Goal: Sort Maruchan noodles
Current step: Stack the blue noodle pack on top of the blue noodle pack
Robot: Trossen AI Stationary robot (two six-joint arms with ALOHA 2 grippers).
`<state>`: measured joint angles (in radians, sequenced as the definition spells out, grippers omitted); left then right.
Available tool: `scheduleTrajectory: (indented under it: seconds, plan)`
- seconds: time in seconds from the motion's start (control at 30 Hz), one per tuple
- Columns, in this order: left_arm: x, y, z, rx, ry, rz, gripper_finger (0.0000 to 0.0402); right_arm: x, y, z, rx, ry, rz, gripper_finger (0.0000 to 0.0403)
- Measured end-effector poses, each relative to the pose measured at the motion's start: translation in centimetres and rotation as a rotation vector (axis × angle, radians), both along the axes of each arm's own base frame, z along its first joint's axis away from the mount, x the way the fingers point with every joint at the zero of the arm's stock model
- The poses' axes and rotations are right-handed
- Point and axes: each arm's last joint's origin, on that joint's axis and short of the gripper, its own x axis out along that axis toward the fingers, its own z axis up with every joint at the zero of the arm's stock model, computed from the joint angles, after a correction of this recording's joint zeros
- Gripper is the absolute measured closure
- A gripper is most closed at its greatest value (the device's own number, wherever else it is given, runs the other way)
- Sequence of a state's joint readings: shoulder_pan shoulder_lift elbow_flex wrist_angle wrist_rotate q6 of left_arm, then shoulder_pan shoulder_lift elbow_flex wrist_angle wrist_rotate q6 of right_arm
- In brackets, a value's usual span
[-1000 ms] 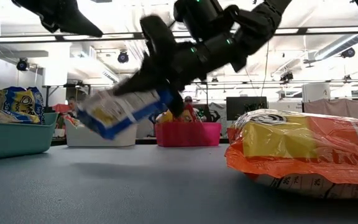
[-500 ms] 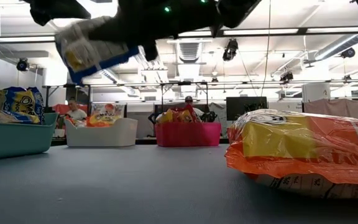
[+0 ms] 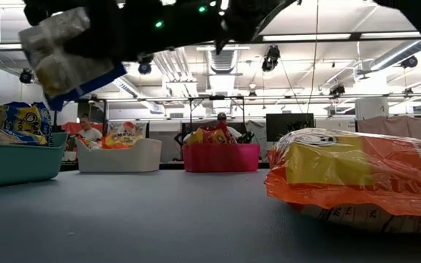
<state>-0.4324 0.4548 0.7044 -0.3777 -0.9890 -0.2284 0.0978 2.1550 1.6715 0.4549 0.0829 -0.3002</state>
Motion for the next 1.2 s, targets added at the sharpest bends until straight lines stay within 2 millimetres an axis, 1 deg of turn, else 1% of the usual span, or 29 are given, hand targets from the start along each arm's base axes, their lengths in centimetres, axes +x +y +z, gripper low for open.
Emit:
scheduleTrajectory:
  seconds: [0.17, 0.37, 0.53, 0.67, 0.8, 0.97, 1.13, 1.2]
  plan:
    - [-0.9, 0.4, 0.3, -0.017, -0.038, 0.0, 0.0402, 2.2, 0.3, -0.7, -0.104, -0.03, 0.014, 0.034]
    - [-1.1, 0.5, 0.3, -0.026, -0.05, -0.002, 0.0402, 4.9, 0.6, -1.7, -0.193, -0.063, 0.02, 0.034]
    - [-1.1, 0.5, 0.3, -0.024, -0.044, -0.003, 0.0402, 6.2, 0.8, -1.8, -0.266, -0.095, 0.021, 0.034]
    - [-1.1, 0.5, 0.3, -0.025, -0.044, -0.003, 0.0402, 6.6, 0.8, -2.0, -0.322, -0.106, 0.024, 0.034]
    - [-1.1, 0.5, 0.3, -0.023, -0.043, -0.003, 0.0402, 6.8, 0.4, -1.9, -0.33, -0.124, 0.017, 0.034]
    - [-0.8, 0.4, 0.2, -0.013, -0.028, -0.004, 0.0402, 7.1, -0.6, -2.7, -0.326, -0.164, 0.003, 0.034]
    - [-0.5, 0.2, 0.1, -0.006, -0.015, -0.004, 0.0402, 7.4, -0.7, -3.0, -0.343, -0.218, 0.064, 0.034]
    - [-0.4, 0.2, 0.1, -0.005, -0.012, -0.004, 0.0402, 7.7, -0.8, -3.6, -0.343, -0.212, 0.067, 0.034]
